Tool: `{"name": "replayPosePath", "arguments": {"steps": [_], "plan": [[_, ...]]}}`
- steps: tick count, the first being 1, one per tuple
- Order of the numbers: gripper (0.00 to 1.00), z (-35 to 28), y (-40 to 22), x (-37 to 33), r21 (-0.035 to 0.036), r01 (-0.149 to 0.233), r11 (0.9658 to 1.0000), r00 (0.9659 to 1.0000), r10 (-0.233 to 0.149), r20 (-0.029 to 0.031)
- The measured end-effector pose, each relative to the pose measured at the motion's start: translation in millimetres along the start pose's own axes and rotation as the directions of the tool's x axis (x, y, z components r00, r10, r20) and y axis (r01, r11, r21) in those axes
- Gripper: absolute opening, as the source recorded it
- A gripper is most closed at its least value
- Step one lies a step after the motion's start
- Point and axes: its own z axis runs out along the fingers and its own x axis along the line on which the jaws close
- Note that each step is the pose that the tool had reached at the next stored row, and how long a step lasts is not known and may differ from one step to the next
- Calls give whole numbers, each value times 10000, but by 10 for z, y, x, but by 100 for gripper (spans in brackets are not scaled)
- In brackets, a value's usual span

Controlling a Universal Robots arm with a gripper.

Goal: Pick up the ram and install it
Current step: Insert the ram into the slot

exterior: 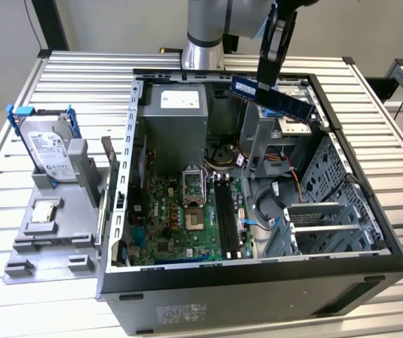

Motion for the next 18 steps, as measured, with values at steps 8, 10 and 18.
{"name": "replayPosePath", "arguments": {"steps": [8, 10, 18], "plan": [[0, 0, 0, 0, 5, -607, 9982, 9982, 607, 6], [0, 0, 0, 0, 6, -746, 9972, 9972, 746, 6], [0, 0, 0, 0, 11, -1337, 9910, 9910, 1337, 11]]}}
